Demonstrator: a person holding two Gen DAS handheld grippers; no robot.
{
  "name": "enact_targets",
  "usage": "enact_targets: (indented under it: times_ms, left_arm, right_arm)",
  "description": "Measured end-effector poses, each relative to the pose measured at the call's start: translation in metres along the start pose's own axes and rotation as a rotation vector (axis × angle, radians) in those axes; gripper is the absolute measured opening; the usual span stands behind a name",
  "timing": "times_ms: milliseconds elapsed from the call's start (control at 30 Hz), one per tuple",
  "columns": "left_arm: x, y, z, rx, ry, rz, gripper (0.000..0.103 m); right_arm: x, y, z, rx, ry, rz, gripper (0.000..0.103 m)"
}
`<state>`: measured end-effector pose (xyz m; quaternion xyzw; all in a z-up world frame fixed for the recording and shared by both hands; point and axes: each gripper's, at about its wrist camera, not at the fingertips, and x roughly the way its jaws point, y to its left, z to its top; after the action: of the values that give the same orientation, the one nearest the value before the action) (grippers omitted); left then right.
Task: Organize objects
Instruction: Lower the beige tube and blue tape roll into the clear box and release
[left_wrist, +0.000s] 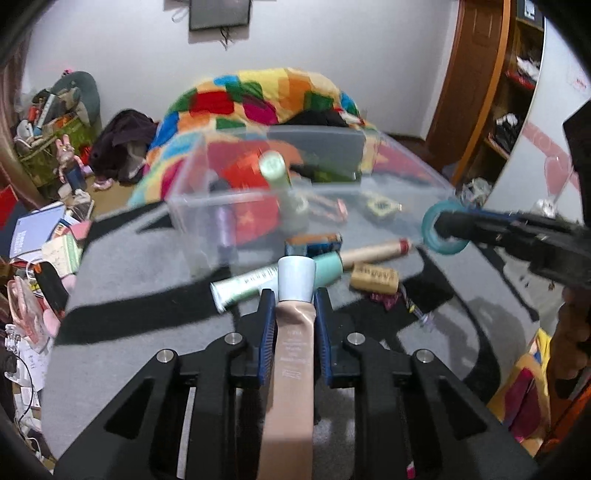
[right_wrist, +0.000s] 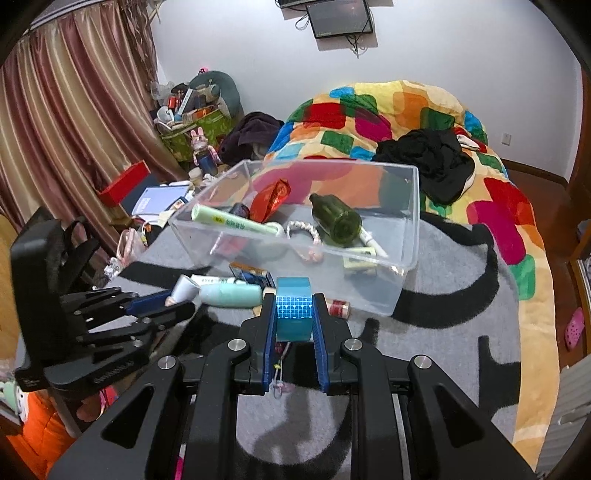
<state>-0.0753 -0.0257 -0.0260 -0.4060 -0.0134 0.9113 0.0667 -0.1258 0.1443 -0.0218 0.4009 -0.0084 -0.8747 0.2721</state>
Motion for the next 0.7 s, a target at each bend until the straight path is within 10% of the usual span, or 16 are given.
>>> enact_targets:
  times_ms: [700]
  left_arm:
    - [-0.050,0.010,0.081,-0.017,-0.210,0.020,0.019]
  right_arm:
    - [0.022,-0.014,0.063,0.046,-0.047,-0.018,0.016]
